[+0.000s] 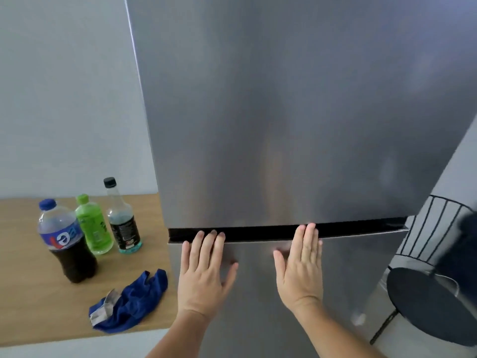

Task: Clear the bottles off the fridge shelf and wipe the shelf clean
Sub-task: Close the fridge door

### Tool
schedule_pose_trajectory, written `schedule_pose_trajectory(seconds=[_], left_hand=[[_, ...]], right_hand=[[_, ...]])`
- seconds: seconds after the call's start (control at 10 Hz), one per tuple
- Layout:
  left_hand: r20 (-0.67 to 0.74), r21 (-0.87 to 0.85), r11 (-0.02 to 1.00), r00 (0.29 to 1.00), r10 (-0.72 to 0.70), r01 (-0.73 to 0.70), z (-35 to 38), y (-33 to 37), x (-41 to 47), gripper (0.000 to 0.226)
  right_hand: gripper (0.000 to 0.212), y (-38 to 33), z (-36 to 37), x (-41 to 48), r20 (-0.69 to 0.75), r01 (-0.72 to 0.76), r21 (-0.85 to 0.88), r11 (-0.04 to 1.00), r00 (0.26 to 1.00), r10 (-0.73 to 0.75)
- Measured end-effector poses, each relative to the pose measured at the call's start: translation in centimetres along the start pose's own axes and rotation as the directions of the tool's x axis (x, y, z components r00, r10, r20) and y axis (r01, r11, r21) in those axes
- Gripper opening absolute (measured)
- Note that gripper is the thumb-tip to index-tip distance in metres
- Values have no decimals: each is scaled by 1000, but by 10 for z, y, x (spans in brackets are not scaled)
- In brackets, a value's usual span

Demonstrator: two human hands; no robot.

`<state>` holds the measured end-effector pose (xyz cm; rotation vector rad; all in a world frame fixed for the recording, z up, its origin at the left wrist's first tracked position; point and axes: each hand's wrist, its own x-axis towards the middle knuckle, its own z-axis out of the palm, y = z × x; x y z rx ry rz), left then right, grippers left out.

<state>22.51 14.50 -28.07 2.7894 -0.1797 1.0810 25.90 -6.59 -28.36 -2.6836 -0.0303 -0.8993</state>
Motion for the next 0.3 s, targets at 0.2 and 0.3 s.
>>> schedule_pose_trajectory(seconds=[0.2,0.3], left_hand=[[-157,36,997,986,-57,63,7,5,12,64],[-83,104,992,994,-64,73,7,6,18,46]], right_hand=[[74,3,-10,-7,-39,-42,167,985,998,49],[56,17,-36,23,80,-246,843,478,937,341]])
